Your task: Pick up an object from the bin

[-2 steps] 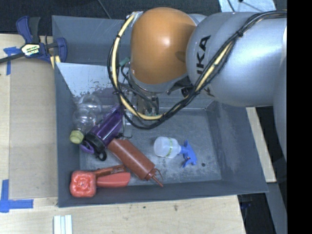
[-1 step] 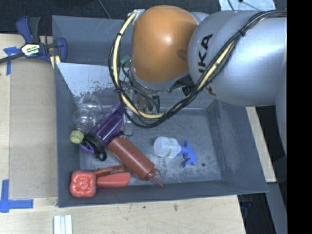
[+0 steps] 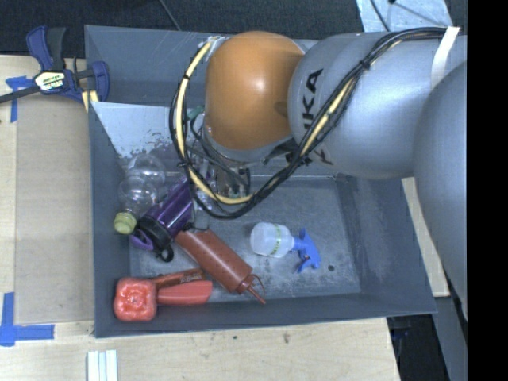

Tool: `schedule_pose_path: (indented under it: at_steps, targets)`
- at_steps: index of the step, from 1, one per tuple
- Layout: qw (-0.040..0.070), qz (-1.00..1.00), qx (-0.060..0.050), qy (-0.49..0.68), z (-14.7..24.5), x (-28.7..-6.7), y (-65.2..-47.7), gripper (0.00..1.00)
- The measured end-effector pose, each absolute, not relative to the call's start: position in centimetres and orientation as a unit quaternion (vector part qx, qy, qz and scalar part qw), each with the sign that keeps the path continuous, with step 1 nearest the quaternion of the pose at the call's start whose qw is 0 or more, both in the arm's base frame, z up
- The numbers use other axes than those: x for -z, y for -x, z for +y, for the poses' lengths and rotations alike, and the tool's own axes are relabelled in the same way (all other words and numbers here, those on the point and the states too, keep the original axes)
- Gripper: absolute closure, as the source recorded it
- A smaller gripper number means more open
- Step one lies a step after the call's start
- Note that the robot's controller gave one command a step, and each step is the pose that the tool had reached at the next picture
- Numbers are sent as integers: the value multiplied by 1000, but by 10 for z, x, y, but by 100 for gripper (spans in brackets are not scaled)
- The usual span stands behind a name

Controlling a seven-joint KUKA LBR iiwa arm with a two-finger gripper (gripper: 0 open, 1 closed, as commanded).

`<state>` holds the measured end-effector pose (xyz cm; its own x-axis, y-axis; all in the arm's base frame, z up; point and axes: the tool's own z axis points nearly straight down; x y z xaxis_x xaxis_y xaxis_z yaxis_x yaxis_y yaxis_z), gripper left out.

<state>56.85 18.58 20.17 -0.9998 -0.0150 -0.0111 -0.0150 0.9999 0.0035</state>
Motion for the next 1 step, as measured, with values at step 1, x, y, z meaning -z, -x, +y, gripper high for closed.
schedule_pose_path:
  at_steps: [1]
  targets:
    - [3, 1000, -1, 24, 197, -138, -565, 0]
